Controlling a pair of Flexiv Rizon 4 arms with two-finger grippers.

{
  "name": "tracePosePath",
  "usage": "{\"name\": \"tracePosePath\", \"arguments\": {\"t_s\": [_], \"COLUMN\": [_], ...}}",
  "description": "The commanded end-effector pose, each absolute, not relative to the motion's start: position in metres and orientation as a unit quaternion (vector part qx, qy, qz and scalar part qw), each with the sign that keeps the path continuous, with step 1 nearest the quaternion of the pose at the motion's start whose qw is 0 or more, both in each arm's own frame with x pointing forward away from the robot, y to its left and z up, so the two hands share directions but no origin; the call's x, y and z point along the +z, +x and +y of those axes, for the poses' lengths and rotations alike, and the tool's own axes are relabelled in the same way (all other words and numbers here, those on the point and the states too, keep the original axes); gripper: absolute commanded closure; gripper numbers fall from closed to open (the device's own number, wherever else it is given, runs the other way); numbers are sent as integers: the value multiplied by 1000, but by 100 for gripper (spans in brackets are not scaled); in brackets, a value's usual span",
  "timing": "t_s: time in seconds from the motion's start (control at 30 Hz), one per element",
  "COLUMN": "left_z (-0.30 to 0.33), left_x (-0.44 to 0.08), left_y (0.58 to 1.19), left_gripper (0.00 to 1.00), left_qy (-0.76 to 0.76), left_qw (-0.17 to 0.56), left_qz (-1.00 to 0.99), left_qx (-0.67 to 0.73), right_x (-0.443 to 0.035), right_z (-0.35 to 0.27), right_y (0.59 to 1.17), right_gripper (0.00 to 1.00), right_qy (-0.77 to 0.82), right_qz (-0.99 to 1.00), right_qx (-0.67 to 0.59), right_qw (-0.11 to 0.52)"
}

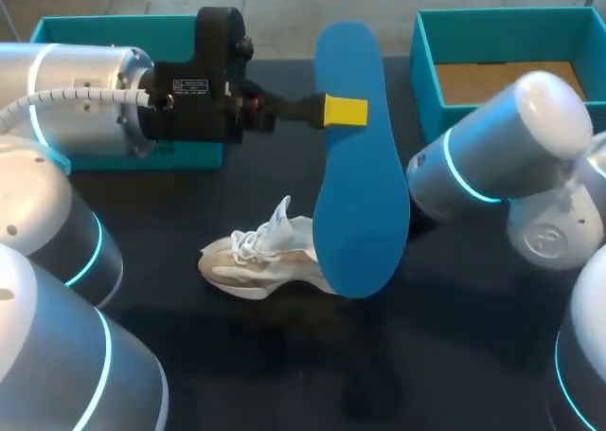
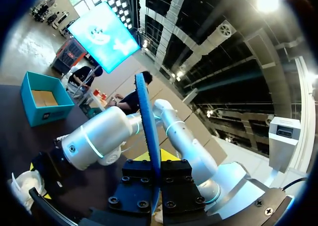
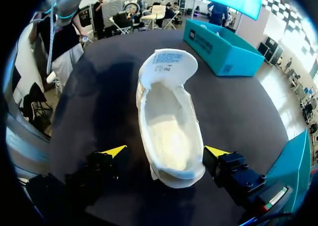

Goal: Take the shoe out of the shoebox, open the shoe tongue, remove and reinsert the insole, then place the shoe into the shoebox

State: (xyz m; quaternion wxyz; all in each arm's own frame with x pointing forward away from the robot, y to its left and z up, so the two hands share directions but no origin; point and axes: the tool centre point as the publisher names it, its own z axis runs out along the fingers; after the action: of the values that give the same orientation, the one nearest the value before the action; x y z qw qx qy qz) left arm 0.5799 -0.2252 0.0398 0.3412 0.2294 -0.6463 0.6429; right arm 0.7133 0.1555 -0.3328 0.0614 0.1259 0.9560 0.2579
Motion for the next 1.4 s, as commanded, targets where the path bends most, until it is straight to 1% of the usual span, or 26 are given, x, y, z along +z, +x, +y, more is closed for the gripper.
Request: {"name": "tracePosePath", "arguments": {"t_s": [0.03,0.47,0.8,1.0,1.4], "left_z": [-225,-225,-225,-225,-225], "left_x": [38,38,38,38,38], "left_y": [579,579,579,579,579], "left_gripper": [100,100,100,100,100], "left_qy": [229,229,229,229,229], "left_qw": [341,341,341,341,341], "left_qz": [-645,-645,-645,-645,-645], "left_qx": [644,644,644,644,644], "right_x": [-323,-324,-301,-290,-292], "right_z": [154,155,152,152,145], "right_y": [713,712,705,705,712], "right_gripper": [0,0,0,0,0], "right_qy": [159,154,154,148,140], "right_qz": [976,975,978,981,983], "right_qx": [148,155,133,116,116], "right_qw": [32,36,54,51,36]}}
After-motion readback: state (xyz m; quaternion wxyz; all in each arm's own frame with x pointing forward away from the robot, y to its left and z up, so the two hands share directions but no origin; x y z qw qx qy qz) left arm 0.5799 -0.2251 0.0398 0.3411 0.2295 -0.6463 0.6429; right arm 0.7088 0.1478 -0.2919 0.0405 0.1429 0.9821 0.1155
